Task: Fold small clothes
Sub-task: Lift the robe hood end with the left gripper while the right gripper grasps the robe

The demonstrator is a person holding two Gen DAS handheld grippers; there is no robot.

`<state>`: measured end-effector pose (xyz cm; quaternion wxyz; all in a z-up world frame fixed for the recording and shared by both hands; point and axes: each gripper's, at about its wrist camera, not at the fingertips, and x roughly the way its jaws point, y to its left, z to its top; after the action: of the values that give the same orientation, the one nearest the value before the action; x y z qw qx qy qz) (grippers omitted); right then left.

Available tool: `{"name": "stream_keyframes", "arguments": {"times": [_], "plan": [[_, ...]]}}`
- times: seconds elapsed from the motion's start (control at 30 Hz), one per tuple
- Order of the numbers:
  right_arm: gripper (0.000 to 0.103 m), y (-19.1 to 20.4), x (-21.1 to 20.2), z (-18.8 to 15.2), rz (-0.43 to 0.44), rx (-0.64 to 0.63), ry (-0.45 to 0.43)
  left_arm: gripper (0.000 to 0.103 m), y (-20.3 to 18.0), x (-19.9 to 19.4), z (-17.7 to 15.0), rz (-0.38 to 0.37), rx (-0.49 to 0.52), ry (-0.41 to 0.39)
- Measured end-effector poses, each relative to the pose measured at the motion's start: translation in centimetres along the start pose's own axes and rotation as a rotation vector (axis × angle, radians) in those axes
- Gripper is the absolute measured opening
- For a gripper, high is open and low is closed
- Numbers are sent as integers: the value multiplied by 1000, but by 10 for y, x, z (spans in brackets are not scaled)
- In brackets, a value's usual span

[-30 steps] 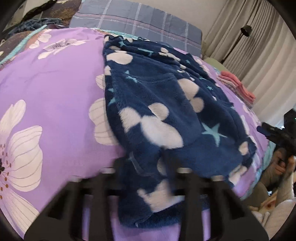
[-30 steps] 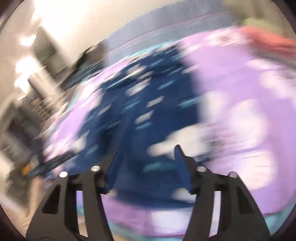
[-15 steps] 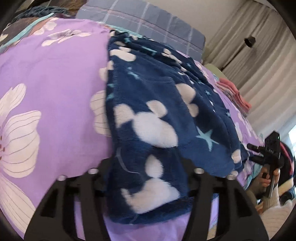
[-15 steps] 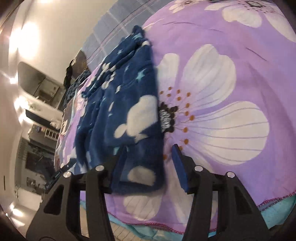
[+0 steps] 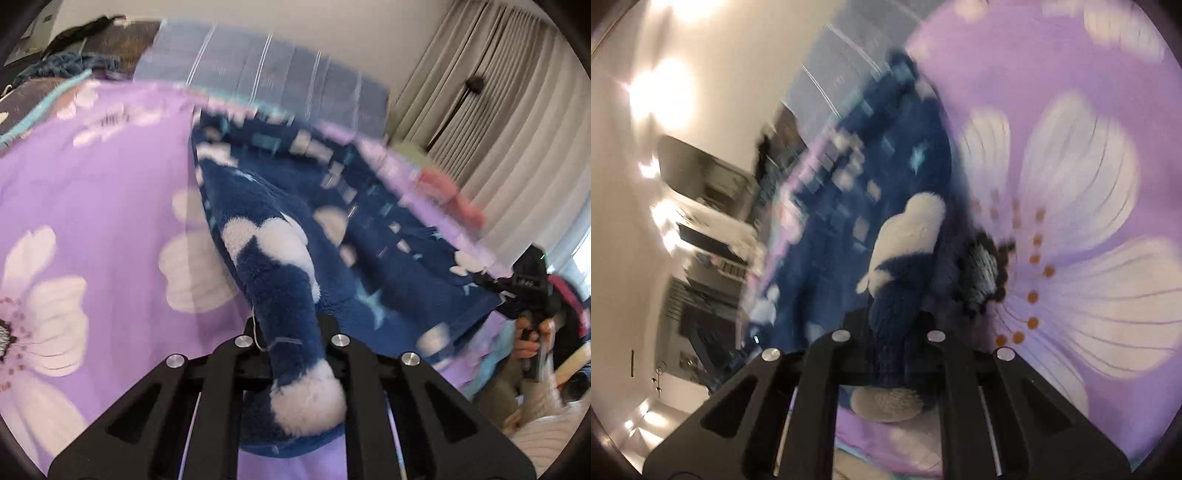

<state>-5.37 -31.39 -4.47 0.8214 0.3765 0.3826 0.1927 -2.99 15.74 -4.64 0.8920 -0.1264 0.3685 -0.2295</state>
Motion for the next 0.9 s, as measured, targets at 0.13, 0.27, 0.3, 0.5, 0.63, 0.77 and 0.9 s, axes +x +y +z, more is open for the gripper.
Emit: {"name": "stream_keyframes", "arguments": {"times": [0.13, 0.27, 0.3, 0.5, 0.63, 0.77, 0.9], "plan": [[9, 21, -28, -2, -37, -103, -24, 10, -22, -26, -1, -21, 71, -13], [9, 26, -38, -9, 38, -91, -46, 10, -33, -34, -8, -57, 77, -14], [9, 31, -42, -7, 57, -98, -63, 10, -37, -40, -6, -60, 81, -26], [9, 104, -110, -2, 188, -326, -280, 10, -66, -117, 19, -71, 163, -243], [10, 130, -119, 7, 95, -454, -384, 11, -70, -136, 37, 8, 201, -331], [10, 110, -63, 47, 5, -371, -338, 11, -49, -87, 63, 68, 189, -289], [10, 95, -15, 90, -33, -301, -343, 11, -27, -29, 105, 105, 154, -245]]}}
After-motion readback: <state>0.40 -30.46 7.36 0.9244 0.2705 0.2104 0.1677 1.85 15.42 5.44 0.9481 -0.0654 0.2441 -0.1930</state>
